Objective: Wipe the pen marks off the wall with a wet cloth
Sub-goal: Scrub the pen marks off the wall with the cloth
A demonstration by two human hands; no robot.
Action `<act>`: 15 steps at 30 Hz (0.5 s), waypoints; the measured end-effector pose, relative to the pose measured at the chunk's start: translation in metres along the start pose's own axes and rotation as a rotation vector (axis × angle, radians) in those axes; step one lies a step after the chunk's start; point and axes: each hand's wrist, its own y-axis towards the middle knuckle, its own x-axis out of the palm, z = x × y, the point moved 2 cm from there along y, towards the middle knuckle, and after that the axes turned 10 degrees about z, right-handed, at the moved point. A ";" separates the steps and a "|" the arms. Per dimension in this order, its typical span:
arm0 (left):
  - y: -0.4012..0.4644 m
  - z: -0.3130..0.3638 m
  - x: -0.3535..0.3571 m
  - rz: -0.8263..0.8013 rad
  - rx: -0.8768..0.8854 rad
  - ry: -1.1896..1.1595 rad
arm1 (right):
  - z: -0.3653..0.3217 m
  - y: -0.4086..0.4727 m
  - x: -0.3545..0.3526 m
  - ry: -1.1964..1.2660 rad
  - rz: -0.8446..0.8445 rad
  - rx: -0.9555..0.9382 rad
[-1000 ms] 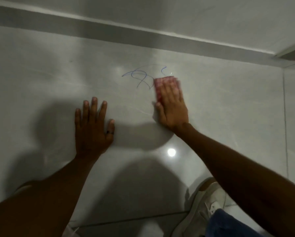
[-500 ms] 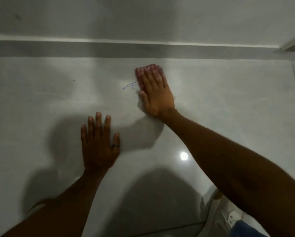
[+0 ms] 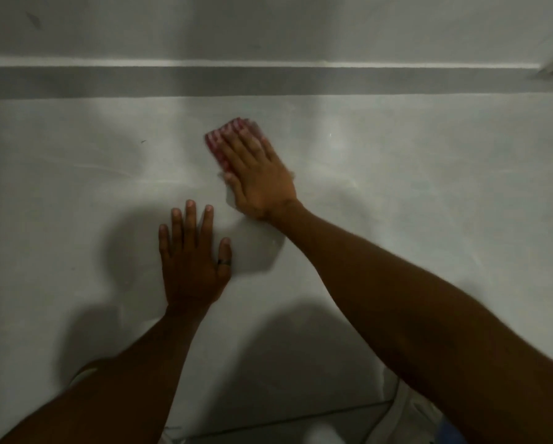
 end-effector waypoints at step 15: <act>0.001 -0.002 -0.002 0.012 -0.007 -0.018 | -0.002 -0.012 -0.008 -0.021 -0.021 0.240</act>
